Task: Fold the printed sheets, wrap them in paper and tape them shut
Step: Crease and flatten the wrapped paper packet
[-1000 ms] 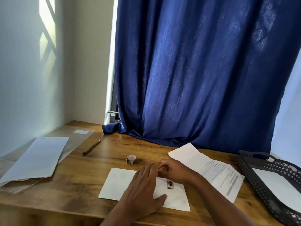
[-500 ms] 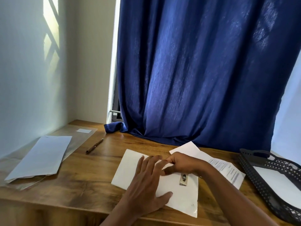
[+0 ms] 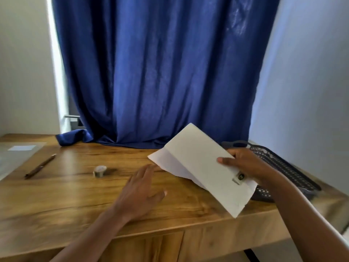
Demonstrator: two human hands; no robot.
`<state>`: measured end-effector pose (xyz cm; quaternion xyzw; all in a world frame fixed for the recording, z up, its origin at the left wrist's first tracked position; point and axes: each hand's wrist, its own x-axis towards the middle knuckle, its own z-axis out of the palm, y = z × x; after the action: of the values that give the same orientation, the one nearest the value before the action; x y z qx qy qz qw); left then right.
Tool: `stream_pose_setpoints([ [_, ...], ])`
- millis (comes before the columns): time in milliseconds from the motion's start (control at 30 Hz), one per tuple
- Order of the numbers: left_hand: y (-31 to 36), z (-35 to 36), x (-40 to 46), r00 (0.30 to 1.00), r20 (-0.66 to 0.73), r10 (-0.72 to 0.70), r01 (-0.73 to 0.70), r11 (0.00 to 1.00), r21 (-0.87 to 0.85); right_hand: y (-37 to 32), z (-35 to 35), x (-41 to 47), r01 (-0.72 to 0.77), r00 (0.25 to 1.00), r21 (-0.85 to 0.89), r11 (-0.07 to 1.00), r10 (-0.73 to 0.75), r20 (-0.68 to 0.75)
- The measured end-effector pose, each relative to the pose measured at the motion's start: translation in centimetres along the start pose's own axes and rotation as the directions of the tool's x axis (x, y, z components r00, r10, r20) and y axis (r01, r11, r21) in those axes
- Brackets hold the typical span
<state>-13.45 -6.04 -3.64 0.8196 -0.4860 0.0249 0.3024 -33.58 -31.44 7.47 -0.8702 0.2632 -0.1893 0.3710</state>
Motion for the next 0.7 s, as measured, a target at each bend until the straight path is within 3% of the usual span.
stream_pose_setpoints([
  [167, 0.8, 3.9, 2.3, 0.977, 0.214, 0.006, -0.043, 0.985, 0.168, 4.8, -7.9, 0.5, -0.100, 0.916, 0.115, 0.988, 0.137, -0.376],
  [300, 0.3, 4.9, 2.3, 0.977, 0.215, -0.003, -0.055, 0.964, 0.261, 7.8, -12.1, 1.6, -0.134, 0.806, 0.220, 0.966, 0.235, -0.543],
  [433, 0.4, 4.6, 2.0, 0.981, 0.192, 0.004, -0.061, 0.955, 0.290, 10.3, -13.4, 3.3, -0.267, 0.768, 0.189, 0.945, 0.327, -0.550],
  [700, 0.9, 4.1, 2.0, 0.979, 0.202, -0.022, -0.035, 0.960, 0.279, 15.0, -11.9, 6.8, -0.627, 0.743, -0.077, 0.775, 0.566, -0.357],
])
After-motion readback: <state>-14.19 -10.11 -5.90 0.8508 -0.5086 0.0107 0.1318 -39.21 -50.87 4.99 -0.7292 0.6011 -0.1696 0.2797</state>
